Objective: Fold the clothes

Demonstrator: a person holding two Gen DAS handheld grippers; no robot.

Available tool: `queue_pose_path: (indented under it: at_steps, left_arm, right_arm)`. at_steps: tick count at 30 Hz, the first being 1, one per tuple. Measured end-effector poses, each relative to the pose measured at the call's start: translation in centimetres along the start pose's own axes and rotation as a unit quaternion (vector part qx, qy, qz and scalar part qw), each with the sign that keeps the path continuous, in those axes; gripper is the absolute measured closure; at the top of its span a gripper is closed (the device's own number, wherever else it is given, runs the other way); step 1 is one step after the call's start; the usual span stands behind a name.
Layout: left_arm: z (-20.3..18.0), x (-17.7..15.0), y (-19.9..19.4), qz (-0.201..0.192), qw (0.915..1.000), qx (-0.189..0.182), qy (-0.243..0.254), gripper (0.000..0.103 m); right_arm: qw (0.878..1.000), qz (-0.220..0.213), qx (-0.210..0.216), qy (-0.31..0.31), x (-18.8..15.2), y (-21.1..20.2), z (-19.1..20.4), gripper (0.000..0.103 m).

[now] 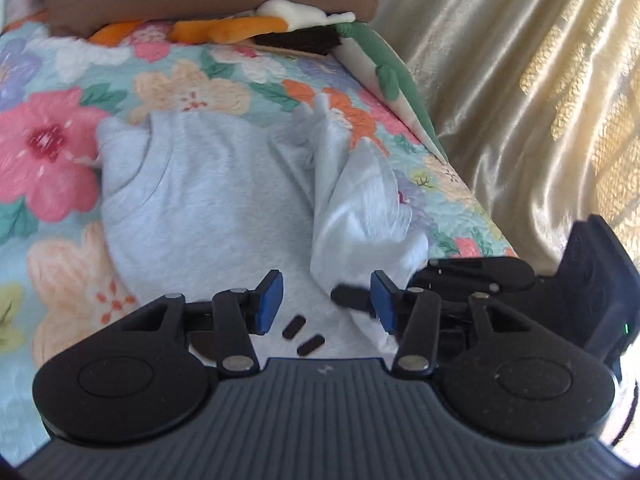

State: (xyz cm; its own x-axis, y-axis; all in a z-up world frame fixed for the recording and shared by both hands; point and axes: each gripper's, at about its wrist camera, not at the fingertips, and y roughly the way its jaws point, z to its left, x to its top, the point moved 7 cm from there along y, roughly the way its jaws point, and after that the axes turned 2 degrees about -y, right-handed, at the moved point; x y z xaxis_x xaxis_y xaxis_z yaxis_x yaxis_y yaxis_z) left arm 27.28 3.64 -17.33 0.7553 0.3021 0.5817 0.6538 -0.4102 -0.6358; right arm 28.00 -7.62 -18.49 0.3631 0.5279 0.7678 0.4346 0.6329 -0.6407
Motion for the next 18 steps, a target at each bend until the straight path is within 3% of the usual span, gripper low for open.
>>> queue_pose_path:
  at_steps: [3, 7, 8, 9, 11, 16, 17, 18]
  left_arm:
    - [-0.6, 0.7, 1.9, 0.021, 0.9995, -0.016, 0.018, 0.042]
    - [0.6, -0.1, 3.0, 0.024, 0.9997, 0.010, 0.000, 0.042]
    - [0.9, -0.3, 3.3, 0.025, 0.9995, 0.017, -0.004, 0.048]
    - [1.2, -0.5, 3.6, 0.026, 0.9994, 0.023, -0.009, 0.066]
    - [1.8, -0.9, 4.1, 0.027, 0.9988, 0.036, -0.018, 0.082]
    - [3.2, -2.0, 5.5, 0.031, 0.9963, 0.069, -0.041, 0.083]
    - [3.4, -2.1, 5.6, 0.031, 0.9959, 0.074, -0.043, 0.083]
    - [3.5, -2.2, 5.7, 0.031, 0.9958, 0.076, -0.039, 0.081]
  right_arm:
    - [0.998, 0.006, -0.022, -0.053, -0.4, 0.0, 1.3, 0.093]
    - [0.996, 0.018, -0.035, -0.085, -1.0, 0.0, 2.8, 0.078]
    - [0.995, 0.020, -0.032, -0.094, -1.1, -0.2, 3.1, 0.075]
    - [0.994, 0.022, -0.025, -0.101, -1.2, -0.4, 3.5, 0.073]
    - [0.994, 0.027, -0.001, -0.105, -1.1, -1.1, 4.2, 0.075]
    - [0.997, 0.042, 0.044, -0.043, -0.2, -5.5, 3.2, 0.066]
    - [0.998, 0.031, 0.056, -0.020, -0.1, -6.9, 2.6, 0.061]
    - [0.997, 0.022, 0.070, 0.007, 0.0, -8.2, 2.0, 0.045]
